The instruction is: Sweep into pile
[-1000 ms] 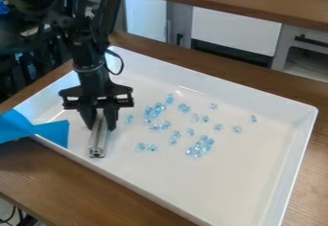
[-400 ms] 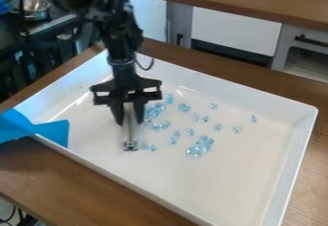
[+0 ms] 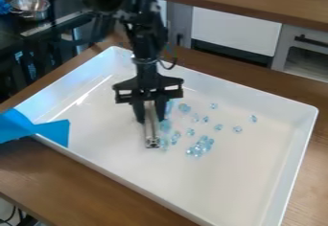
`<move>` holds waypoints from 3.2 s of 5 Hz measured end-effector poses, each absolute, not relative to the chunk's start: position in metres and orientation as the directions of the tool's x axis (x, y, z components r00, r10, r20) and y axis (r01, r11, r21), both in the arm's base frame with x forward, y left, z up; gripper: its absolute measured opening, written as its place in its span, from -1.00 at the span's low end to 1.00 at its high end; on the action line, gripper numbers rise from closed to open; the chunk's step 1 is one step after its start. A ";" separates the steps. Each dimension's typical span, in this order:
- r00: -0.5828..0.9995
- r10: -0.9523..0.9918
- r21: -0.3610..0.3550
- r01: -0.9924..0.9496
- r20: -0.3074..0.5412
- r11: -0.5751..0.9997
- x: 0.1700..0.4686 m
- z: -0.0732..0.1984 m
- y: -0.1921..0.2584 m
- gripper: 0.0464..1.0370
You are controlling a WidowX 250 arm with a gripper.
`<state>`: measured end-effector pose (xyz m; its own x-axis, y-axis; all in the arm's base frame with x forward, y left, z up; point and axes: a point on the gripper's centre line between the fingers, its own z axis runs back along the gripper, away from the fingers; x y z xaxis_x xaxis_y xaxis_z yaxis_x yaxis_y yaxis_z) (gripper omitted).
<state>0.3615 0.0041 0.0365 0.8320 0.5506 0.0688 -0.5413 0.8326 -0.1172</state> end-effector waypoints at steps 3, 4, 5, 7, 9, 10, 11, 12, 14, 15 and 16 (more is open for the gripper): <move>0.852 0.523 -0.146 -0.515 0.025 0.845 0.378 0.039 -0.067 -0.33; 0.854 0.519 -0.160 -0.507 0.035 0.847 0.386 0.039 -0.089 -0.33; 0.859 0.511 -0.175 -0.498 0.035 0.849 0.392 0.040 -0.109 -0.33; 0.877 0.480 -0.214 -0.466 0.016 0.859 0.396 0.051 -0.148 -0.33; 0.869 0.494 -0.281 -0.477 -0.013 0.833 0.396 0.085 -0.127 -0.33; 0.865 0.502 -0.334 -0.478 -0.017 0.812 0.382 0.119 -0.080 -0.33; 0.879 0.476 -0.331 -0.460 -0.037 0.824 0.362 0.126 -0.042 -0.33; 0.867 0.495 -0.307 -0.488 -0.060 0.817 0.348 0.112 0.002 -0.33; 0.882 0.471 -0.157 -0.464 0.006 0.872 0.332 0.066 0.026 -0.33; 0.900 0.436 -0.107 -0.434 -0.001 0.895 0.329 0.047 0.013 -0.33; 0.901 0.434 -0.096 -0.432 0.002 0.897 0.330 0.043 -0.004 -0.33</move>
<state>0.3301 -0.0037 0.0429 0.9009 0.4341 0.0020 -0.4319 0.8968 -0.0963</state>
